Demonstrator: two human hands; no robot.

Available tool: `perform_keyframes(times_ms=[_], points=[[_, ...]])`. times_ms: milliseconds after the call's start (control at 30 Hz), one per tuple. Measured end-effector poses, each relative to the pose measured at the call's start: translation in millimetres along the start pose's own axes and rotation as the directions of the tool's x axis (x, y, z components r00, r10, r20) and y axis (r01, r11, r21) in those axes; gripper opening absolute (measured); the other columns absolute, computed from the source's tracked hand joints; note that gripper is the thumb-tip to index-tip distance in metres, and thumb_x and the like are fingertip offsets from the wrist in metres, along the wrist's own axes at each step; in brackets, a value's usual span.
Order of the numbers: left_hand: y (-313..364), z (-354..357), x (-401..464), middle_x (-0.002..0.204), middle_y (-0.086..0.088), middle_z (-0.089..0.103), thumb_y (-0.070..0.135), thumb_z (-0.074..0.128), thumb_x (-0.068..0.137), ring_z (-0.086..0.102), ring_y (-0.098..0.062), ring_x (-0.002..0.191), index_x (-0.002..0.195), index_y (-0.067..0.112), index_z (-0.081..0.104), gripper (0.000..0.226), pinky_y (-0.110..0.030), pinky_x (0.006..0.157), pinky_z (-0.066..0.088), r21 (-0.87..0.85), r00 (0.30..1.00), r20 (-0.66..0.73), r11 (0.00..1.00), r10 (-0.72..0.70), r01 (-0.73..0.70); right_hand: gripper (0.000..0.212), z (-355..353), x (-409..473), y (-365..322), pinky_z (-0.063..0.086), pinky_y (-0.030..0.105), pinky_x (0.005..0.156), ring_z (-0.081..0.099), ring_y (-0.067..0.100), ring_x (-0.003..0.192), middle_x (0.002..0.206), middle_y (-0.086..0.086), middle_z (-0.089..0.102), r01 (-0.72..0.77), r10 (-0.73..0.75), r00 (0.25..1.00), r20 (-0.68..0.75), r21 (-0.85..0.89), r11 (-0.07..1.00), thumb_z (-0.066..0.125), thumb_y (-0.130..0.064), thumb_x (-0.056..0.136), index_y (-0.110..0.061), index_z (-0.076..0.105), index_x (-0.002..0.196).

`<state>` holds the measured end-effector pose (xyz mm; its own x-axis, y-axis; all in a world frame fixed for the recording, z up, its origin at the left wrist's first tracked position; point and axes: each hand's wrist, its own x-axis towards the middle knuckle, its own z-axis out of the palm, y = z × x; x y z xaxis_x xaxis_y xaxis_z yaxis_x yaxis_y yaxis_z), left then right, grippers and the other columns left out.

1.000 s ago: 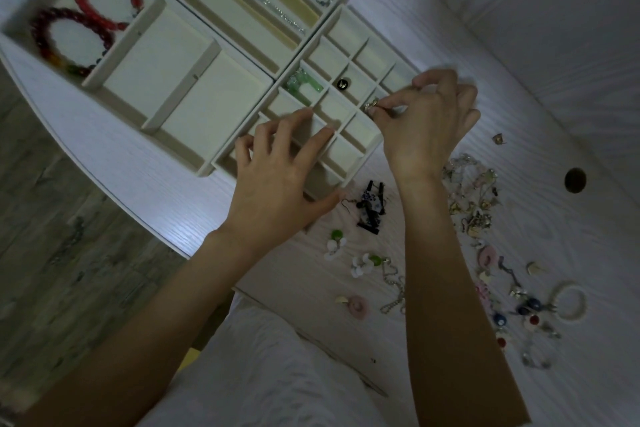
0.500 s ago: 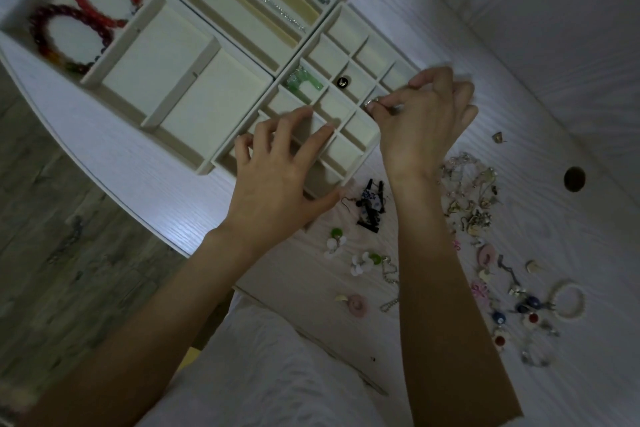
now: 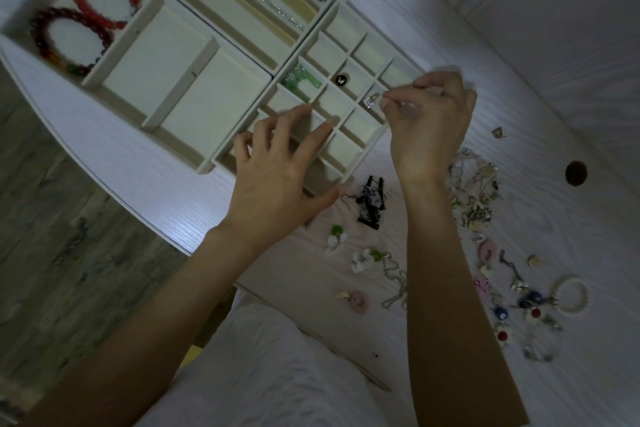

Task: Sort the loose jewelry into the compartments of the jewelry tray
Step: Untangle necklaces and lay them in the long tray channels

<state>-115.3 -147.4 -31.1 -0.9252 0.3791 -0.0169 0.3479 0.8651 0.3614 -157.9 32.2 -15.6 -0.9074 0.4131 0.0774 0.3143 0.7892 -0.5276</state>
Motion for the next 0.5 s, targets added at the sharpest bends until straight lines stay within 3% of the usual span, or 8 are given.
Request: perform_keyframes(times_ms=[67,167,233,333,400,500], points=[[0.5,-0.2,0.0,0.142,-0.013,0.042,0.069,0.048,0.079,0.041,-0.033,0.118,0.138,0.021,0.048,0.076,-0.046,0.092,0.031,0.007,1.000,-0.006,1.000,0.005,-0.005,0.009,-13.6,-5.2,7.6,0.033,0.008,0.085,0.044,0.015,0.101,0.104,-0.004,0.053,-0.007,0.006,1.000,0.008,0.113,0.994,0.072,-0.025,0.080,-0.021,0.075,0.087],[2.9,-1.6,0.3,0.142,-0.014,0.043,0.070,0.044,0.082,0.043,-0.035,0.118,0.138,0.019,0.049,0.076,-0.047,0.092,0.030,0.013,1.000,-0.009,1.000,0.000,0.001,0.015,-42.1,-22.6,29.6,0.046,0.028,0.086,0.054,0.022,0.099,0.105,0.000,0.056,0.054,-0.066,0.996,0.065,0.164,0.985,0.069,-0.020,0.082,-0.013,0.073,0.094],[6.6,-2.5,0.5,0.142,-0.014,0.043,0.070,0.043,0.082,0.043,-0.037,0.118,0.138,0.020,0.048,0.076,-0.047,0.092,0.030,0.015,1.000,-0.003,1.000,-0.003,0.003,0.020,-60.3,-42.7,48.5,0.045,0.031,0.089,0.056,0.023,0.100,0.107,0.004,0.060,0.071,-0.087,0.987,0.133,0.122,0.990,0.068,-0.020,0.082,-0.011,0.072,0.100],[6.0,-2.7,1.7,0.144,-0.012,0.040,0.069,0.045,0.079,0.041,-0.036,0.119,0.140,0.023,0.045,0.076,-0.047,0.093,0.029,0.028,0.999,0.024,0.999,-0.022,0.022,0.032,-63.3,-73.9,74.6,0.033,0.032,0.101,0.052,0.030,0.110,0.113,0.008,0.061,0.155,-0.136,0.969,0.207,-0.075,0.985,0.066,-0.027,0.081,-0.011,0.068,0.109],[8.1,-1.0,1.3,0.144,-0.011,0.039,0.068,0.045,0.079,0.040,-0.037,0.119,0.139,0.024,0.046,0.075,-0.048,0.093,0.029,0.028,0.999,0.028,0.999,-0.034,0.033,0.037,-57.6,-90.4,89.0,0.030,0.041,0.106,0.050,0.034,0.117,0.120,0.009,0.060,0.204,-0.165,0.963,0.215,-0.174,0.963,0.064,-0.028,0.081,-0.011,0.065,0.113],[10.9,2.0,1.0,0.143,-0.012,0.040,0.067,0.045,0.078,0.039,-0.037,0.119,0.138,0.023,0.048,0.074,-0.049,0.094,0.029,0.038,0.999,0.007,0.998,-0.047,0.047,0.033,-52.3,-99.9,97.2,0.029,0.038,0.101,0.049,0.032,0.117,0.121,0.008,0.060,0.176,-0.148,0.975,0.165,-0.175,0.969,0.060,-0.022,0.083,-0.009,0.065,0.112]])
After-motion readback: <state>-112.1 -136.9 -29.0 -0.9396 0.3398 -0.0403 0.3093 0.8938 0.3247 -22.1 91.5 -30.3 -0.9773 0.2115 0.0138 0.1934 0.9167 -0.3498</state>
